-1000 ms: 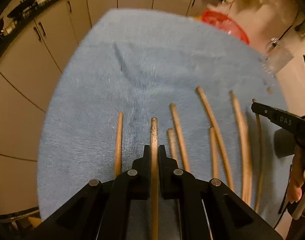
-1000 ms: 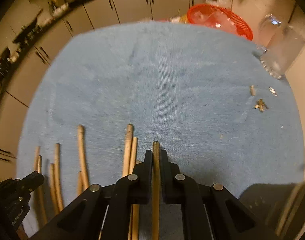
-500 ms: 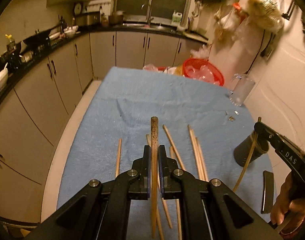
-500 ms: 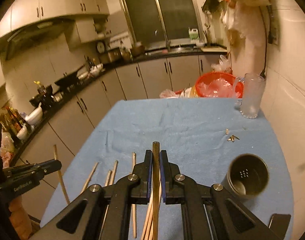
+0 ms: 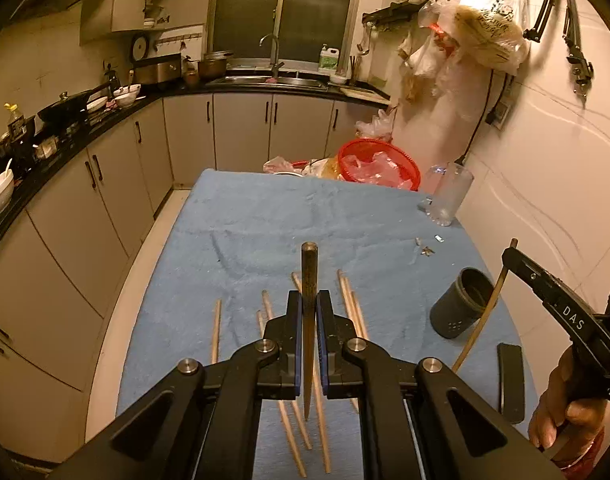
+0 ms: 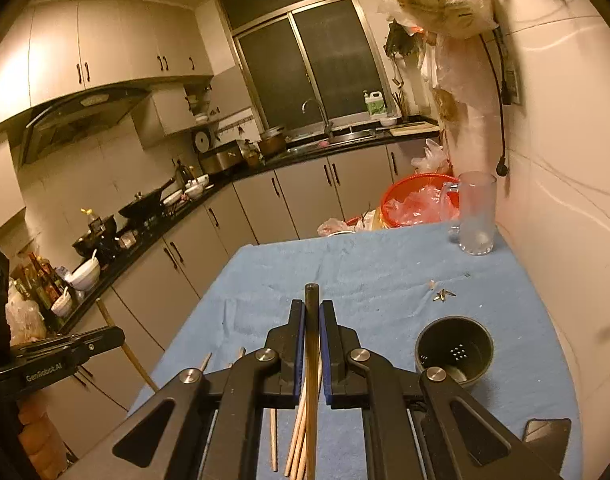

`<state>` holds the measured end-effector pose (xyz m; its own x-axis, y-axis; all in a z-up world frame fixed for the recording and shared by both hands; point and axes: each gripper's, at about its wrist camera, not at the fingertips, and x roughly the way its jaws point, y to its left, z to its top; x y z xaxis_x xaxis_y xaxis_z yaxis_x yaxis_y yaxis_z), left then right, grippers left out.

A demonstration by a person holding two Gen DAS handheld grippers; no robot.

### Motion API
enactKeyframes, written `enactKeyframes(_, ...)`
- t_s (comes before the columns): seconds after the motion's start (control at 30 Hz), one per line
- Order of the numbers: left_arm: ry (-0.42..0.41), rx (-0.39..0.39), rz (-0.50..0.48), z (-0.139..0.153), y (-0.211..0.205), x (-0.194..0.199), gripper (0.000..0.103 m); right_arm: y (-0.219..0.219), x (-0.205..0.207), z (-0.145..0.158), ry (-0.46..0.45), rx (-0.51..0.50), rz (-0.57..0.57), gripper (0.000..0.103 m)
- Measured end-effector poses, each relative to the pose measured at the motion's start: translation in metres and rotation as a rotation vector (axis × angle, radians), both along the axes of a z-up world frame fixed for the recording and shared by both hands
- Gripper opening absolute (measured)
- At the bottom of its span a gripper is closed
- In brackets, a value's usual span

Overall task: Organize utensils
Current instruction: 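Lift the chopstick in the left tool toward the black cup while the right tool carries its chopstick there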

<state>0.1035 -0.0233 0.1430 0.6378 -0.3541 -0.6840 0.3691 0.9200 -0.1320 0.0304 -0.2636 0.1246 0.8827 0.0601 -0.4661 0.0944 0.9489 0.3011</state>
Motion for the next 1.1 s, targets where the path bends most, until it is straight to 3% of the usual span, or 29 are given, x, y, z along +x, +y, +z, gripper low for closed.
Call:
enactKeyframes(0.4,-0.011,-0.043,-0.092,0.034,-0.052,0.0,0.007,-0.057,-0.022,0.029,-0.092,0.045,-0.121,0.007)
enactKeyframes(0.83,-0.046,-0.136,-0.202,0.084,-0.142,0.014,0.007,-0.148,-0.022,0.072,-0.196,0.111,-0.313,0.007)
enactKeyframes(1.1,-0.022,-0.18,-0.241,0.08,-0.192,0.03,0.007,-0.182,0.001,0.07,-0.191,0.084,-0.346,0.007)
